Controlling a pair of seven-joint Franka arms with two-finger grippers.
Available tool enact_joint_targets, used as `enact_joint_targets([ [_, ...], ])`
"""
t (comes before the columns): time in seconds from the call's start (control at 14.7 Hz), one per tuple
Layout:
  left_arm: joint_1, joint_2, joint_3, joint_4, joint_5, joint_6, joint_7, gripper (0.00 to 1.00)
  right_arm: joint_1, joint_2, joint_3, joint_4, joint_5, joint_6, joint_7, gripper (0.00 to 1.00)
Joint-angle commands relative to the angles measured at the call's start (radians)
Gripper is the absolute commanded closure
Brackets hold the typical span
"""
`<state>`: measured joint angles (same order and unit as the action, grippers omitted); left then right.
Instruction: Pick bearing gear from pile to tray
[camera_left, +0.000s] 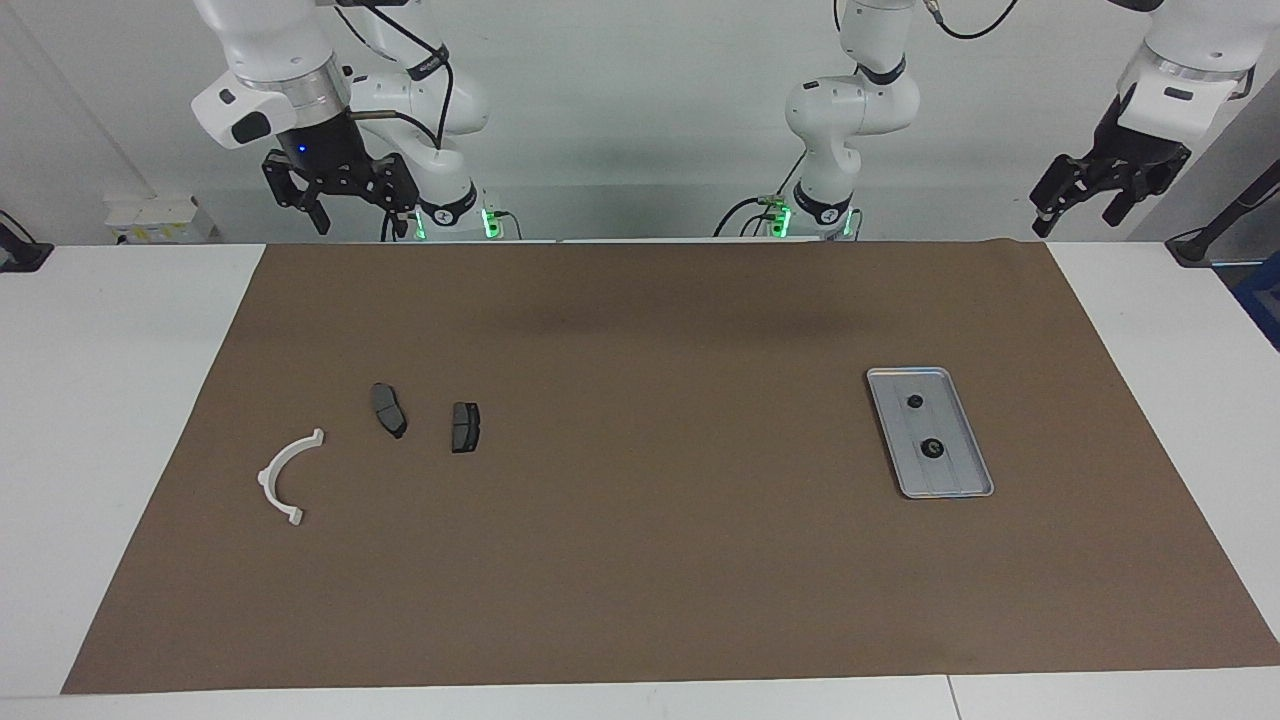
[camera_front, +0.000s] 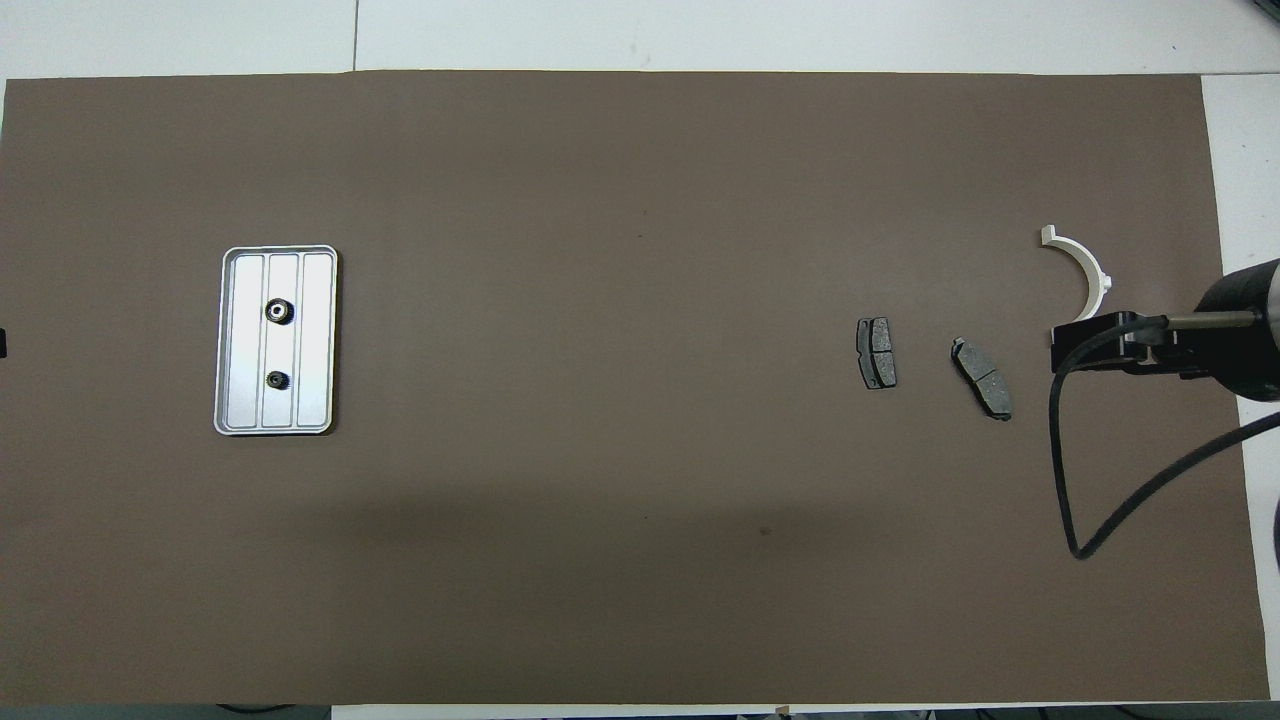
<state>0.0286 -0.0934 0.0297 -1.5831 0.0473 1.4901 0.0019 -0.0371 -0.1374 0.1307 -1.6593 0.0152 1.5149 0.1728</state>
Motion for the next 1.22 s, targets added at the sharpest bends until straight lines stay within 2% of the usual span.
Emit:
enact_joint_targets([
  [0.0,-0.036,-0.022,-0.004,-0.032,0.022,-0.002,-0.011,0.0,-0.009,-0.01,-0.002,-0.016,0.017,0.008,-0.001,0.0],
  [0.41,-0.058,-0.006,-0.01,0.009,-0.021,-0.067,-0.014,0.0,-0.01,-0.01,-0.002,-0.016,0.017,0.008,-0.001,0.0],
  [1.15,-0.081,-0.014,-0.005,-0.005,-0.07,-0.033,0.001,0.0,-0.01,-0.011,-0.002,-0.016,0.017,0.008,-0.001,0.0],
])
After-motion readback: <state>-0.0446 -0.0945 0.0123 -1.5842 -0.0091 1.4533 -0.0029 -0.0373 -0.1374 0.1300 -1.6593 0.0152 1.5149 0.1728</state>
